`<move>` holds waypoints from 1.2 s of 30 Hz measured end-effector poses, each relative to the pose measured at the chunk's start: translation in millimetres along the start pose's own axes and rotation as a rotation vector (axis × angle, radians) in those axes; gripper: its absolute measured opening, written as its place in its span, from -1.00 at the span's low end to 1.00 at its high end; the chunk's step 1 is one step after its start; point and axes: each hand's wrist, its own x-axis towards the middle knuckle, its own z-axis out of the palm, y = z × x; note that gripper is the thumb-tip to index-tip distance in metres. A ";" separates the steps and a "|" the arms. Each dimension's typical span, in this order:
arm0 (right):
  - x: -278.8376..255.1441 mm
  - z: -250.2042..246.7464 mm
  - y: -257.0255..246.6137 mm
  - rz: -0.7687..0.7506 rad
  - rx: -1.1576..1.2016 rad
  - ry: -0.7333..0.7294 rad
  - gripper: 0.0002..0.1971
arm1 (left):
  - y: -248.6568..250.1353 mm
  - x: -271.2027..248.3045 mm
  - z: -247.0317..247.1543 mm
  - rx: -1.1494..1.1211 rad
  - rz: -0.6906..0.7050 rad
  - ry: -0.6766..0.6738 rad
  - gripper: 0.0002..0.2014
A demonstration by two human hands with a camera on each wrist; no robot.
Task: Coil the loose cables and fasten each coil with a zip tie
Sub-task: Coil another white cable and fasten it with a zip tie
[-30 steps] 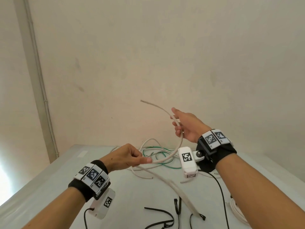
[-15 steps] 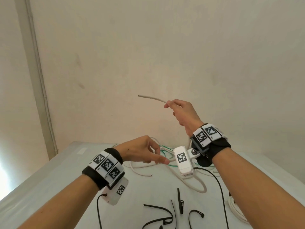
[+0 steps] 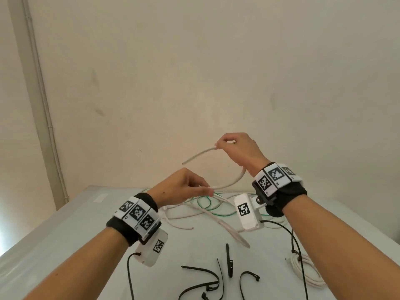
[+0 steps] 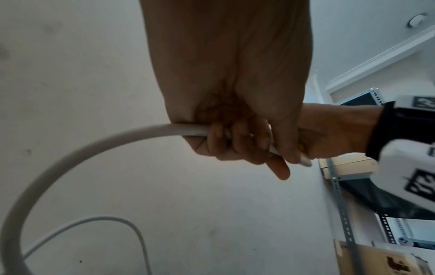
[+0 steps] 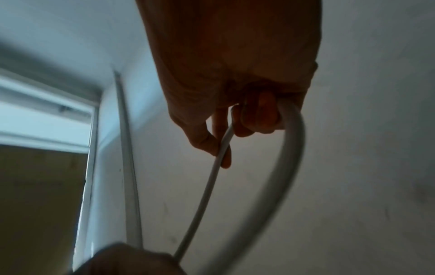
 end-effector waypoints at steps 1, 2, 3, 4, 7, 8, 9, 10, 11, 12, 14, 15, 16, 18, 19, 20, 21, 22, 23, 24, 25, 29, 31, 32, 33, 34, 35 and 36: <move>-1.8 -0.8 2.2 0.005 -0.105 -0.016 -0.85 | -2.1 -0.1 -4.1 -0.002 0.006 0.039 -0.73; -3.3 0.1 4.9 0.011 -0.197 -0.039 -0.85 | -4.7 -0.1 -8.0 -0.003 0.009 0.076 -0.72; -4.8 2.1 7.4 0.017 -0.266 -0.070 -0.86 | -6.3 -0.8 -11.2 -0.006 0.009 0.113 -0.71; -5.5 4.3 8.8 0.020 -0.308 -0.105 -0.87 | -7.7 -1.7 -13.7 -0.007 0.007 0.150 -0.72; -7.8 9.5 7.8 0.017 -0.358 -0.205 -0.87 | -10.1 -4.6 -17.3 0.017 -0.023 0.230 -0.75; -8.3 10.8 6.7 0.008 -0.352 -0.242 -0.87 | -10.3 -5.7 -17.6 0.025 -0.038 0.244 -0.78; -9.7 12.0 4.8 -0.003 -0.337 -0.280 -0.87 | -10.0 -6.7 -17.8 0.029 -0.055 0.256 -0.80; -11.5 13.3 2.9 -0.016 -0.322 -0.317 -0.87 | -11.2 -7.8 -17.8 0.029 -0.066 0.272 -0.83; -13.2 14.8 0.7 -0.031 -0.315 -0.346 -0.86 | -12.7 -8.8 -17.4 0.044 -0.067 0.296 -0.84; -14.4 16.6 -0.1 -0.042 -0.317 -0.362 -0.86 | -16.2 -9.4 -16.7 0.093 -0.061 0.329 -0.83; -15.7 20.4 1.2 -0.047 -0.320 -0.364 -0.85 | -21.1 -10.4 -13.1 0.243 -0.070 0.424 -0.73; -16.4 21.6 3.1 -0.048 -0.305 -0.357 -0.84 | -22.6 -10.7 -10.3 0.287 -0.099 0.488 -0.64; -16.5 22.6 5.9 -0.049 -0.276 -0.345 -0.83 | -22.4 -11.6 -7.1 0.280 -0.137 0.553 -0.54; -18.2 23.8 12.5 -0.040 -0.177 -0.325 -0.80 | -19.7 -13.4 -1.0 0.150 -0.259 0.614 -0.40; -19.6 25.3 15.7 -0.033 -0.130 -0.316 -0.79 | -18.0 -13.5 1.7 0.063 -0.327 0.576 -0.42; -21.6 27.9 18.7 -0.031 -0.099 -0.306 -0.79 | -17.2 -14.0 5.2 -0.040 -0.380 0.497 -0.49; -23.6 31.4 20.9 -0.046 -0.097 -0.296 -0.79 | -13.3 -14.9 9.7 -0.153 -0.405 0.405 -0.60; -25.3 36.4 22.9 -0.078 -0.121 -0.289 -0.80 | -10.8 -14.8 13.4 -0.268 -0.416 0.326 -0.71; -27.5 41.8 24.5 -0.116 -0.158 -0.282 -0.81 | -6.6 -14.7 14.9 -0.365 -0.424 0.276 -0.77; -29.6 47.0 25.3 -0.147 -0.185 -0.271 -0.82 | -3.5 -12.9 14.8 -0.444 -0.438 0.263 -0.78; -31.6 50.8 25.3 -0.168 -0.195 -0.255 -0.82 | -0.1 -10.9 13.9 -0.501 -0.453 0.274 -0.78; -31.7 55.5 24.7 -0.212 -0.185 -0.206 -0.81 | 7.1 -7.3 10.5 -0.513 -0.443 0.308 -0.71; -31.9 57.0 23.8 -0.227 -0.177 -0.203 -0.81 | 7.6 -10.0 12.7 -0.474 -0.396 0.308 -0.76; -32.2 58.7 24.2 -0.230 -0.166 -0.197 -0.81 | 6.4 -11.3 13.7 -0.491 -0.374 0.314 -0.80; -32.7 60.9 24.7 -0.225 -0.145 -0.186 -0.81 | 6.3 -12.2 14.1 -0.521 -0.351 0.318 -0.81; -33.3 63.0 25.3 -0.211 -0.114 -0.167 -0.82 | 5.4 -11.6 13.4 -0.549 -0.329 0.321 -0.76; -33.3 64.0 25.3 -0.194 -0.077 -0.145 -0.83 | 5.1 -10.9 11.5 -0.567 -0.306 0.317 -0.70; -32.4 64.6 25.5 -0.179 -0.040 -0.123 -0.84 | 4.7 -10.2 9.5 -0.583 -0.286 0.310 -0.66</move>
